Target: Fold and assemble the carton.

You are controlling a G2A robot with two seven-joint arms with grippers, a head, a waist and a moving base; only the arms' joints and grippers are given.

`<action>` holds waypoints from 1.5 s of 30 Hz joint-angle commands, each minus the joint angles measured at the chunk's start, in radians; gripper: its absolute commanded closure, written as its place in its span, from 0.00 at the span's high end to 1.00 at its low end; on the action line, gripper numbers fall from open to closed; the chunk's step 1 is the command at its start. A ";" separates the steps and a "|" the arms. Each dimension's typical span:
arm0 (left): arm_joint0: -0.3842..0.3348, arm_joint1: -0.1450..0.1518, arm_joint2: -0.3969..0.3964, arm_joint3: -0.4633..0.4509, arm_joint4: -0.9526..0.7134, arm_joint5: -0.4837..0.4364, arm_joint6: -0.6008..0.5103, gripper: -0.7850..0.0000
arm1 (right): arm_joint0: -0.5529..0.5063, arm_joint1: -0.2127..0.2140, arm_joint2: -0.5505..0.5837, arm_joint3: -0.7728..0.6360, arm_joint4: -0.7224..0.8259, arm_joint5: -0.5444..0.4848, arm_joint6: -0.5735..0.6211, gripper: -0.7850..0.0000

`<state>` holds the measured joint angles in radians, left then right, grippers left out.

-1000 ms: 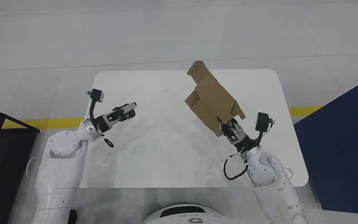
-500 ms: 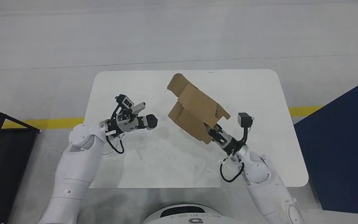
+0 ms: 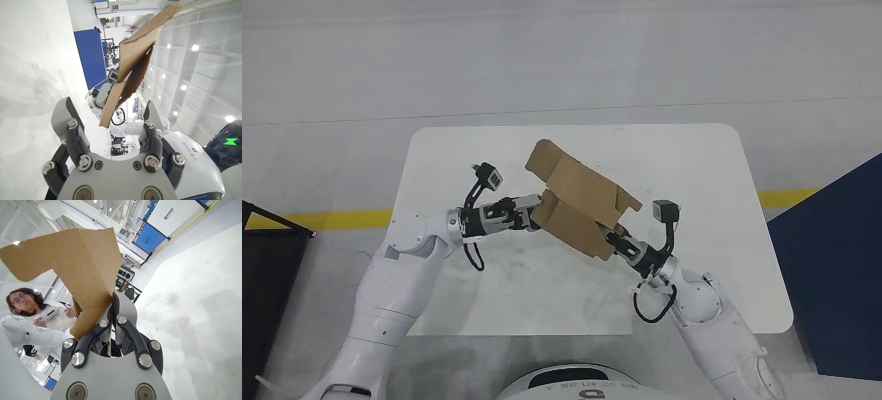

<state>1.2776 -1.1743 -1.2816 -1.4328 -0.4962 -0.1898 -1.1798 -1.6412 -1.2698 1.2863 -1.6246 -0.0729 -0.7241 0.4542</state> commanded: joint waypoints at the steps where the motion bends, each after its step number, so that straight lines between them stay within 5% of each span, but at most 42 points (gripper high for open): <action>1: -0.004 0.000 0.009 0.003 -0.005 0.006 -0.001 0.50 | 0.003 0.002 -0.003 0.000 0.008 0.004 0.007 0.00; 8: -0.018 0.002 0.026 0.018 0.001 0.007 -0.007 0.42 | 0.002 0.008 -0.014 -0.009 0.027 0.013 0.030 0.00; 19: -0.030 0.004 0.062 0.023 0.021 0.002 -0.016 0.45 | -0.003 0.017 -0.028 -0.017 0.012 0.032 0.044 0.00; 23: -0.036 0.005 0.070 0.029 0.012 0.003 -0.028 0.05 | -0.003 0.020 -0.034 -0.021 0.010 0.036 0.045 0.00; 25: -0.040 0.005 0.074 0.032 0.009 0.002 -0.033 0.00 | -0.002 0.021 -0.036 -0.023 0.011 0.040 0.043 0.00; 26: -0.041 0.005 0.076 0.034 0.004 0.001 -0.035 0.00 | -0.001 0.022 -0.037 -0.024 0.010 0.042 0.043 0.11; 29: -0.046 0.005 0.078 0.043 -0.022 0.002 -0.040 0.00 | 0.001 0.024 -0.037 -0.027 0.010 0.050 0.040 0.65; 32: -0.053 0.006 0.074 0.055 -0.032 -0.005 -0.037 0.00 | 0.003 0.029 -0.001 -0.027 0.015 0.054 0.015 0.91; 35: -0.060 0.010 0.066 0.064 -0.003 -0.035 -0.032 0.00 | -0.014 0.038 0.076 -0.040 0.004 0.047 -0.044 1.00; 45: -0.043 0.027 0.056 0.020 0.137 -0.167 -0.056 0.00 | -0.024 0.056 0.197 -0.199 -0.168 0.103 -0.092 1.00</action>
<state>1.2314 -1.1488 -1.2240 -1.4053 -0.3637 -0.3493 -1.2290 -1.6757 -1.2146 1.4852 -1.8158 -0.2062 -0.6375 0.3592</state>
